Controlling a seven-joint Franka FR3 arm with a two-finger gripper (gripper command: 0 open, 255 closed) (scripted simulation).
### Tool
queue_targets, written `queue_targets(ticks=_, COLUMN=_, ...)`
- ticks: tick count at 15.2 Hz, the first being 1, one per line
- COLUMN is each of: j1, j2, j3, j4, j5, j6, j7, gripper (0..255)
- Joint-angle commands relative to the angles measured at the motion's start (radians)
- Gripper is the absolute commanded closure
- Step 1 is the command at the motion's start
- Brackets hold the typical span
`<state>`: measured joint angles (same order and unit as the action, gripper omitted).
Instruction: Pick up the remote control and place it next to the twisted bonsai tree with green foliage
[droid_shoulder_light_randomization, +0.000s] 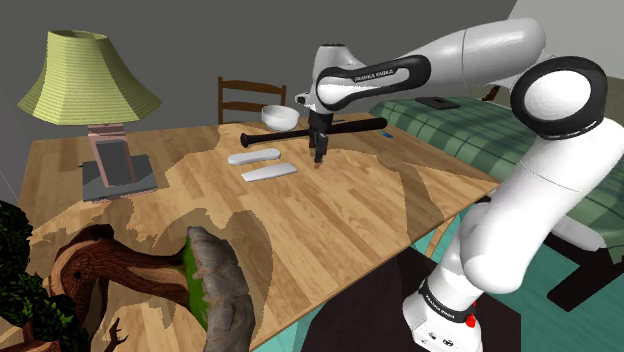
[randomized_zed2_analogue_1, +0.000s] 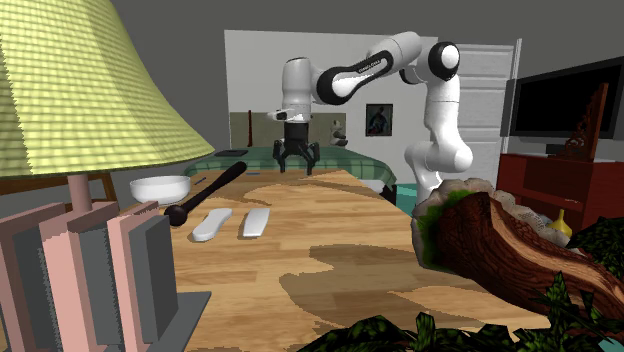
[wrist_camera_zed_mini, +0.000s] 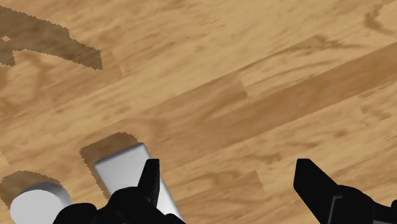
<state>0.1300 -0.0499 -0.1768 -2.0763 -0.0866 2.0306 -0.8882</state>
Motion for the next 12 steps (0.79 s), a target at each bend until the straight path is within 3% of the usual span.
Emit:
queue_targets(ticks=1, j1=0.004, j2=0.077, j3=-0.001, j4=0.058, j5=0.024, j6=0.02, j7=-0.076, gripper=0)
queue_targets(ticks=12, j1=-0.007, j2=0.479, j3=0.071, j4=0.437, j5=0.124, j6=0.041, j7=-0.403, gripper=0)
